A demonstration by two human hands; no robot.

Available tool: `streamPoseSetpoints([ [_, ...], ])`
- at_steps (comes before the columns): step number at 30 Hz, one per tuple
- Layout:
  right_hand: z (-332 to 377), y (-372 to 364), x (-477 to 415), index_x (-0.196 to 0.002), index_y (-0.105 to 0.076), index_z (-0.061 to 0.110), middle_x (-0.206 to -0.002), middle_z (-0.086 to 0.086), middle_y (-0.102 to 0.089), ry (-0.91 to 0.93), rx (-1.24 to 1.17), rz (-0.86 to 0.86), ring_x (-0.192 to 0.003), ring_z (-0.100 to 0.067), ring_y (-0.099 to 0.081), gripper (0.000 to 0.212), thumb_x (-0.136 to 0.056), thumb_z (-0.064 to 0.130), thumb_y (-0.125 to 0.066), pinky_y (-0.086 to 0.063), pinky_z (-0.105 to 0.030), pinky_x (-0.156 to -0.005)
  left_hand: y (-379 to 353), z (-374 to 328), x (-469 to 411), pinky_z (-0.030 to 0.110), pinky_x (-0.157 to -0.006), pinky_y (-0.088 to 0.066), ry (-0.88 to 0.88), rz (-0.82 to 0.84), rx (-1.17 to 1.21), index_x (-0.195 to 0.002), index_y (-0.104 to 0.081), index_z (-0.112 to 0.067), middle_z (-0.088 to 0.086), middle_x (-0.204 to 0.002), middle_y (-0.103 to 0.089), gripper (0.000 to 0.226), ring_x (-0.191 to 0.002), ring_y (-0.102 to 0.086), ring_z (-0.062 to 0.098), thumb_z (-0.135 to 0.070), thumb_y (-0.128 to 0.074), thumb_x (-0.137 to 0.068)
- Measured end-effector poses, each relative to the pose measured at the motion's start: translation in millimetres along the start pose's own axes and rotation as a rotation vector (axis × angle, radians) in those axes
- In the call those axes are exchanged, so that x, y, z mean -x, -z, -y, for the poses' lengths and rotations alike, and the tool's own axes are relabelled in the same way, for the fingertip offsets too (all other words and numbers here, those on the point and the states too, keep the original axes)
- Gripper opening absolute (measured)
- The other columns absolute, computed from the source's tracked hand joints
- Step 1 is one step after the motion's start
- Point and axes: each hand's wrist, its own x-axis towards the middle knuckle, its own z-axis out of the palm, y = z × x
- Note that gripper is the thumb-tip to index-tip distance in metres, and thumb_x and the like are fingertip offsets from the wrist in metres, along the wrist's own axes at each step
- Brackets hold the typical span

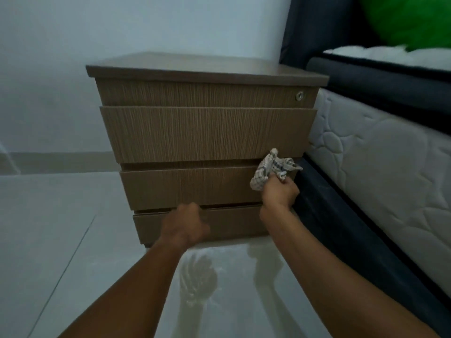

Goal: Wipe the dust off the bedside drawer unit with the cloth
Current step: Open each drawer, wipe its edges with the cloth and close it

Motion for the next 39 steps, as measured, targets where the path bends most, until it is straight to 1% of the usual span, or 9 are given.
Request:
streamPoseSetpoints([
  [4, 16, -9, 19, -0.122, -0.067, 0.018, -0.104, 0.001, -0.071, 0.089, -0.044, 0.044, -0.089, -0.012, -0.066, 0.029, -0.097, 0.007, -0.058, -0.054, -0.029, -0.083, 32, -23, -11, 0.026, -0.081, -0.049, -0.061, -0.016, 0.537, -0.119, -0.069, -0.019, 0.000, -0.118, -0.070, 0.028, -0.098, -0.061, 0.008, -0.031, -0.056, -0.098],
  [8, 43, -28, 42, -0.105, -0.065, 0.026, -0.094, 0.007, -0.070, 0.205, 0.078, 0.183, -0.082, -0.002, -0.064, 0.015, -0.097, 0.013, -0.061, -0.049, -0.019, -0.067, 92, -69, -17, 0.032, -0.077, -0.044, 0.194, 0.015, 1.149, -0.117, -0.067, -0.017, 0.000, -0.111, -0.070, 0.039, -0.089, -0.065, 0.019, -0.039, -0.037, -0.104],
  [15, 134, -36, 53, -0.113, -0.067, 0.029, -0.102, 0.012, -0.073, 0.421, 0.379, 0.311, -0.095, -0.004, -0.068, 0.024, -0.091, 0.019, -0.067, -0.057, -0.031, -0.081, 188, -123, -12, 0.031, -0.077, -0.057, 0.216, 0.071, 1.214, -0.093, -0.077, -0.020, 0.001, -0.091, -0.079, 0.028, -0.084, -0.074, 0.023, -0.034, -0.053, -0.097],
  [20, 232, -62, 32, -0.103, -0.054, 0.037, -0.094, 0.014, -0.069, 0.511, 0.526, 0.228, -0.087, -0.009, -0.066, 0.027, -0.088, 0.018, -0.066, -0.056, -0.041, -0.077, 245, -152, -27, 0.031, -0.092, -0.046, -0.058, -0.414, 0.269, -0.122, -0.070, -0.025, -0.004, -0.119, -0.072, 0.036, -0.107, -0.064, 0.016, -0.032, -0.063, -0.088],
  [25, 268, -90, -18, -0.110, -0.055, 0.026, -0.107, 0.001, -0.065, 0.705, 0.863, 0.235, -0.099, -0.022, -0.059, 0.027, -0.087, 0.014, -0.061, -0.047, -0.036, -0.076, 263, -147, -53, 0.045, -0.096, -0.038, -0.057, -0.112, -0.224, -0.125, -0.054, -0.027, -0.001, -0.138, -0.054, 0.040, -0.122, -0.048, 0.029, -0.046, -0.035, -0.096],
  [28, 261, -97, -52, -0.132, -0.054, 0.022, -0.137, -0.007, -0.054, 0.716, 1.253, 0.363, -0.122, -0.031, -0.051, 0.039, -0.093, 0.022, -0.056, -0.045, -0.041, -0.094, 261, -146, -64, 0.050, -0.105, -0.033, -0.009, 0.009, -0.291, -0.137, -0.047, -0.027, 0.000, -0.152, -0.043, 0.047, -0.136, -0.039, 0.034, -0.047, -0.028, -0.100],
  [31, 245, -95, -64, -0.152, -0.035, 0.023, -0.164, -0.009, -0.024, 0.642, 1.556, 0.525, -0.150, -0.031, -0.023, 0.051, -0.104, 0.039, -0.036, -0.020, -0.048, -0.121, 271, -155, -71, 0.056, -0.108, -0.030, 0.040, 0.095, -0.364, -0.133, -0.052, -0.028, -0.001, -0.148, -0.048, 0.048, -0.135, -0.043, 0.034, -0.050, -0.025, -0.100],
  [36, 262, -101, -57, -0.157, -0.022, 0.026, -0.168, -0.007, -0.010, 0.479, 1.578, 0.616, -0.154, -0.031, -0.008, 0.055, -0.106, 0.042, -0.031, -0.006, -0.049, -0.124, 298, -165, -83, 0.067, -0.113, -0.005, 0.124, 0.324, -0.329, -0.130, -0.057, -0.029, 0.001, -0.143, -0.054, 0.055, -0.133, -0.045, 0.031, -0.054, -0.021, -0.097],
  [39, 297, -107, -49, -0.157, -0.022, 0.028, -0.167, -0.007, -0.014, 0.438, 1.606, 0.670, -0.153, -0.031, -0.012, 0.058, -0.103, 0.044, -0.035, -0.007, -0.057, -0.122, 324, -171, -75, 0.062, -0.115, -0.007, 0.112, 0.412, -0.274, -0.137, -0.047, -0.026, 0.001, -0.146, -0.047, 0.052, -0.140, -0.031, 0.031, -0.053, -0.033, -0.095],
])
